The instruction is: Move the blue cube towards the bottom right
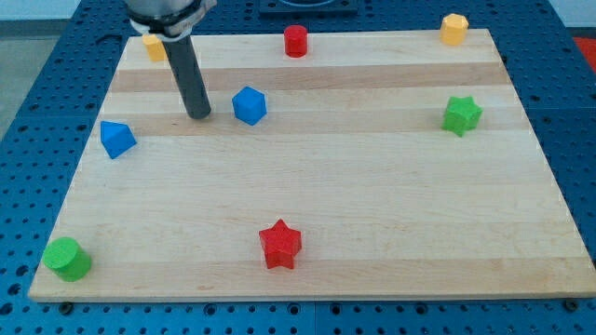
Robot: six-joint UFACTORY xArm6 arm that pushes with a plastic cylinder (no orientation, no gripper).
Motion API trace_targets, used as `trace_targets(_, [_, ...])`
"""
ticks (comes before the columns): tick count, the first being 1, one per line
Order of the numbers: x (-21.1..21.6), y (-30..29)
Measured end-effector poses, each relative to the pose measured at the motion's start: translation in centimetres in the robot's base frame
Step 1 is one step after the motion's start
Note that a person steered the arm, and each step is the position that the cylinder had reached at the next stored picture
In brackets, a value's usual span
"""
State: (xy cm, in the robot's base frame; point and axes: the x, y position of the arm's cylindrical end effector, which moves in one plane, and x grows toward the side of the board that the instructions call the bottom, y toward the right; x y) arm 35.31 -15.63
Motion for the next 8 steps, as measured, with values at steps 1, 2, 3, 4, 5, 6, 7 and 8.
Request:
trace_targets(1, [-2.0,1.9])
trace_targets(2, [-0.7,4.6])
trace_targets(3, [1.8,7.4])
trace_targets(4, [3.7,10.1])
trace_targets(5, [4.3,11.1])
trace_targets(6, [2.5,11.1])
trace_targets(7, [2.4,12.9])
trace_targets(8, [4.9,15.3])
